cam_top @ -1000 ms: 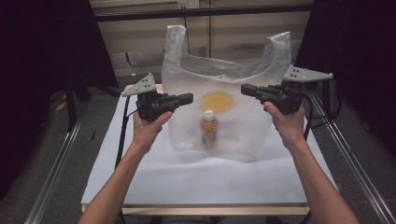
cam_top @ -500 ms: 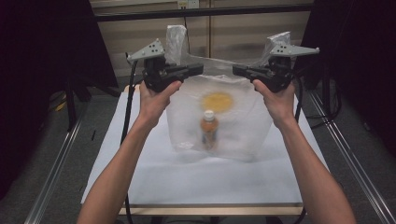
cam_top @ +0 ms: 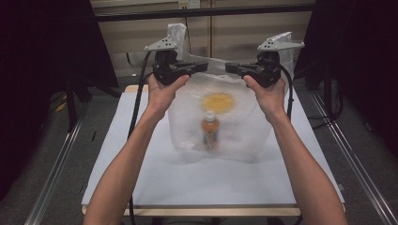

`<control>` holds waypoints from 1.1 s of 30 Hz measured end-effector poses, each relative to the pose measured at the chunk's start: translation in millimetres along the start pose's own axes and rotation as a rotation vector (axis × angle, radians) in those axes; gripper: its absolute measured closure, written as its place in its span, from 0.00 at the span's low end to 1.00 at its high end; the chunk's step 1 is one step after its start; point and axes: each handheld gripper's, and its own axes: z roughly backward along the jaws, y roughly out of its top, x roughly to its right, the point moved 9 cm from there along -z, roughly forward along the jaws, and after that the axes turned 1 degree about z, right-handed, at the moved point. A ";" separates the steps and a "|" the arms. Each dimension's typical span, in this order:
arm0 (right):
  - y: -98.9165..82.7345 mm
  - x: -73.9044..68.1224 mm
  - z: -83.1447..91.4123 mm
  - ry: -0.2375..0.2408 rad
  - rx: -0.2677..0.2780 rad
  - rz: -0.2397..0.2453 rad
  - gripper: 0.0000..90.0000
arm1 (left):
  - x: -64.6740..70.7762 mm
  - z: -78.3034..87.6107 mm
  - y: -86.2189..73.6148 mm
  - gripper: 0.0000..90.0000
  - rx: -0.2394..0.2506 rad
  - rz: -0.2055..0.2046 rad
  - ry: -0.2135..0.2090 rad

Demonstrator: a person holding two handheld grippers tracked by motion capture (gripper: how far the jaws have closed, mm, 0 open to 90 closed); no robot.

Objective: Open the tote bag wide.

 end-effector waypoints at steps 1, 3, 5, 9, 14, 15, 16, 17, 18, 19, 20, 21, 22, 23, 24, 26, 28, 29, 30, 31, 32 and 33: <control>0.0 0.0 0.0 0.000 0.000 0.000 1.00 | 0.0 0.0 0.0 1.00 0.000 0.000 0.000; -2.6 1.1 -2.6 -0.004 -0.011 0.000 1.00 | -1.0 -1.6 -3.2 1.00 -0.003 0.011 0.002; -6.8 0.8 -7.3 -0.007 -0.022 0.000 1.00 | -1.4 -3.6 -9.0 1.00 -0.016 0.011 0.000; -15.4 0.3 -14.6 -0.005 -0.054 -0.001 1.00 | -3.7 -4.5 -15.0 1.00 -0.019 0.023 0.001; -24.2 -4.1 -23.4 0.013 -0.082 0.001 1.00 | -4.1 -5.5 -20.1 1.00 -0.030 0.020 -0.002; -25.5 -5.3 -24.8 0.014 -0.086 0.005 1.00 | -4.1 -5.5 -22.0 1.00 -0.038 0.014 0.000; -27.1 -6.5 -26.3 0.013 -0.092 0.007 1.00 | -4.3 -6.0 -23.8 1.00 -0.041 0.014 0.003; -28.4 -8.0 -27.8 0.013 -0.094 0.010 1.00 | -4.8 -6.4 -27.5 1.00 -0.046 0.017 0.004; -30.1 -8.9 -29.0 0.014 -0.097 0.009 1.00 | -4.7 -6.5 -29.4 1.00 -0.043 0.023 0.002; -32.4 -9.2 -30.1 0.016 -0.103 0.009 1.00 | -4.9 -6.4 -31.6 1.00 -0.046 0.027 0.002; -34.8 -8.9 -31.2 0.016 -0.105 0.007 1.00 | -5.4 -5.9 -33.9 1.00 -0.048 0.028 0.003; -37.3 -8.8 -32.1 0.017 -0.110 -0.001 1.00 | -5.8 -5.2 -36.0 1.00 -0.049 0.029 0.002; -40.1 -9.0 -32.8 0.018 -0.117 -0.002 1.00 | -6.0 -4.4 -38.0 1.00 -0.048 0.033 0.003; -40.1 -9.0 -32.8 0.018 -0.117 -0.002 1.00 | -6.0 -4.4 -38.0 1.00 -0.048 0.033 0.003; -42.5 -9.5 -33.4 0.021 -0.118 -0.006 1.00 | -6.0 -4.3 -39.7 1.00 -0.048 0.031 -0.002; -48.8 -10.3 -33.9 0.027 -0.132 -0.009 1.00 | -6.2 -3.1 -43.3 1.00 -0.052 0.034 -0.002; -58.9 -11.1 -34.5 0.035 -0.147 -0.020 1.00 | -6.1 -1.3 -50.2 1.00 -0.059 0.037 0.001; -62.4 -10.7 -34.7 0.033 -0.153 -0.020 1.00 | -6.0 -1.3 -52.9 1.00 -0.057 0.039 0.000; -65.5 -11.3 -34.9 0.038 -0.155 -0.024 1.00 | -5.5 -1.4 -56.0 1.00 -0.060 0.046 -0.003; -68.9 -12.5 -35.0 0.045 -0.160 -0.027 1.00 | -5.6 -1.7 -58.5 1.00 -0.057 0.045 -0.002; -72.1 -13.8 -35.4 0.051 -0.164 -0.025 1.00 | -4.9 -1.7 -61.1 1.00 -0.057 0.052 -0.006; -75.5 -15.3 -35.4 0.056 -0.171 -0.025 1.00 | -4.2 -1.9 -64.1 1.00 -0.059 0.051 -0.010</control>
